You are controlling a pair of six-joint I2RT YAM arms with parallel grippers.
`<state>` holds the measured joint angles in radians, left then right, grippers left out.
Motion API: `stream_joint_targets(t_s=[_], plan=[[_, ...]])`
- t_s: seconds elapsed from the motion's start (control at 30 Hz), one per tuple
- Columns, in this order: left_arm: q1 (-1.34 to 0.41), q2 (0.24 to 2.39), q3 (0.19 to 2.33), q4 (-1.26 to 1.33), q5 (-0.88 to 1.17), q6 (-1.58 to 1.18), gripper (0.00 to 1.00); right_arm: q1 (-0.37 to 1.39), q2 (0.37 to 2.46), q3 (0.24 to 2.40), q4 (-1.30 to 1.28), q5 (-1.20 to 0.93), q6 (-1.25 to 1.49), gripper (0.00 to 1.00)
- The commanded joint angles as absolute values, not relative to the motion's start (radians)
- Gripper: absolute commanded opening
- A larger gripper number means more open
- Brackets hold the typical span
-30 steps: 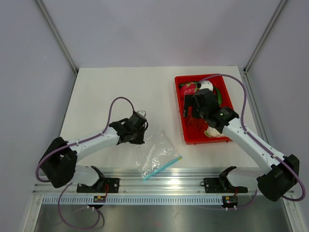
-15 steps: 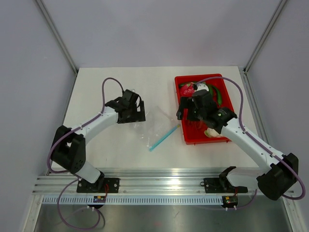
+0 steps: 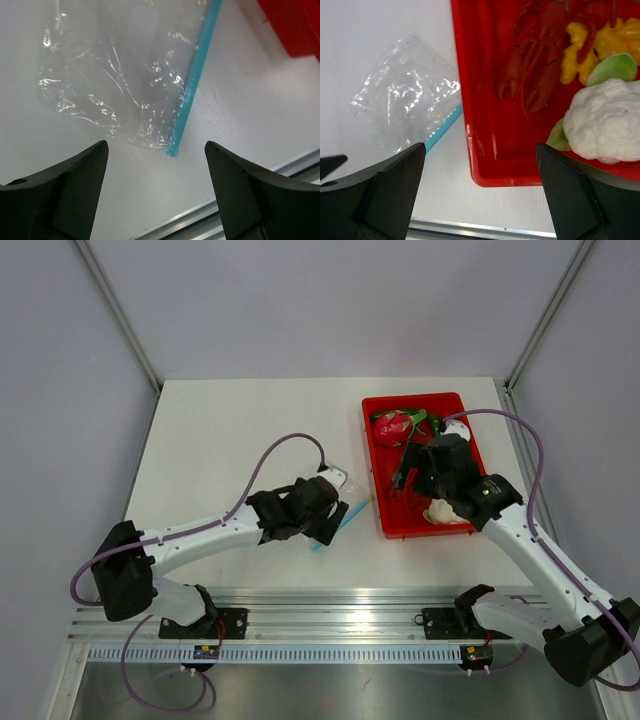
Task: Place the food in the zip-top bag and seal the zipper
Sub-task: Adjust the zipper food storage bag at the center of the board, then pick up the zipper food storage bag at the center of the board.
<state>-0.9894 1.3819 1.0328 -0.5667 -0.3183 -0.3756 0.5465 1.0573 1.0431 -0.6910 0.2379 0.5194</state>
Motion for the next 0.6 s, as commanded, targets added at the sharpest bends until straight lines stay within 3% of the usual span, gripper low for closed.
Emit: stream_joint_targets(t_s=[0.0,0.57], plan=[[-1.018,1.436,1.009,-0.512,-0.232,-0.275,0.81,0.431,1.016,1.020,-0.710,0.163,0.557,0.99],[-1.089,1.735,1.155,-0.488,-0.422,-0.304,0.52,0.354,0.980,0.983,-0.698,0.118,0.557,0.99]])
